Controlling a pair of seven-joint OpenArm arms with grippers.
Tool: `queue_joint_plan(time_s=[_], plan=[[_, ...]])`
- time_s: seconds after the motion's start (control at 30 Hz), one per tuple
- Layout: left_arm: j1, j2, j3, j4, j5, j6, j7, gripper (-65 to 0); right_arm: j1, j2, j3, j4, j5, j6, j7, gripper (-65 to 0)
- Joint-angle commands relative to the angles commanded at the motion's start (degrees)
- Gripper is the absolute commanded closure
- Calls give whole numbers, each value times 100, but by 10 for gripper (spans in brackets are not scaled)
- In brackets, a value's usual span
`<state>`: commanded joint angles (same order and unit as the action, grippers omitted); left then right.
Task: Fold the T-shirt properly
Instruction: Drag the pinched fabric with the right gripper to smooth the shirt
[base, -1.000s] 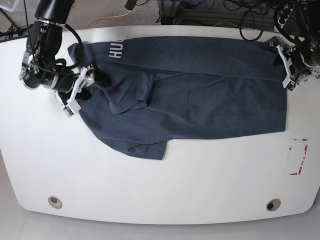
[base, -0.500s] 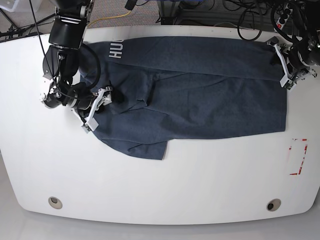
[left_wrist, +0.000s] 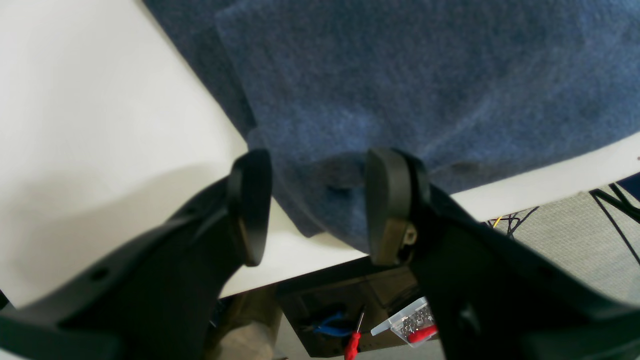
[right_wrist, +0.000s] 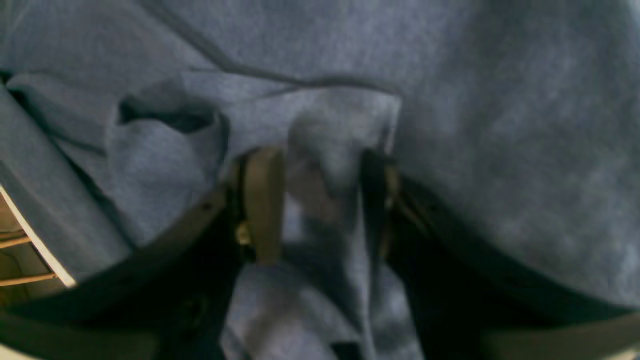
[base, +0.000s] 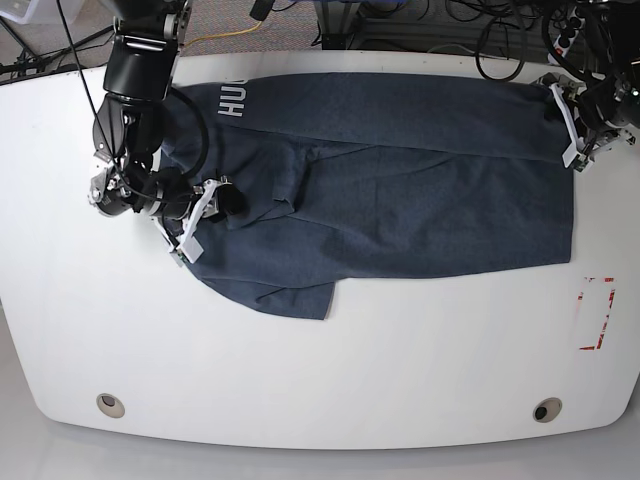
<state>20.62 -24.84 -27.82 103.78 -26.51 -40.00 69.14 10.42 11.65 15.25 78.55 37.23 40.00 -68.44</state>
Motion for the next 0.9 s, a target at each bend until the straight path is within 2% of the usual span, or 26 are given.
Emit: queue_joint_plan(time_s=[0.17,0.2,0.27,0.33,0.37,0.5,0.7,0.9], plan=[[-9,0,0,0,0,0,0,-269,-18,-123,9,0,-18,0,88,-203],[-18,0,0,0,0,0,0,-269,-35,-123,0,0,-18,0,158,-184],[-18,0,0,0,0,0,0,-269,-35,-141,-9,0,-18,0,290,-120],[-18,0,0,9,0,0,0,-269,-44,-141,-9,-9,-18,0,404,-19],[-18,0,0,0,0,0,0,-269,-44,-141,-9,-9,-18,0,457,0],[-18,0,0,0,9,0,0,-269,-44,-114,26,53,0,0,492,0],[-18,0,9,-9,26,0,0,-269,-62,-97,220,835,0,0,422,0],[-18,0,18,-18,26,0,0,-269,0,-97,220,1143,0,0,325,0]])
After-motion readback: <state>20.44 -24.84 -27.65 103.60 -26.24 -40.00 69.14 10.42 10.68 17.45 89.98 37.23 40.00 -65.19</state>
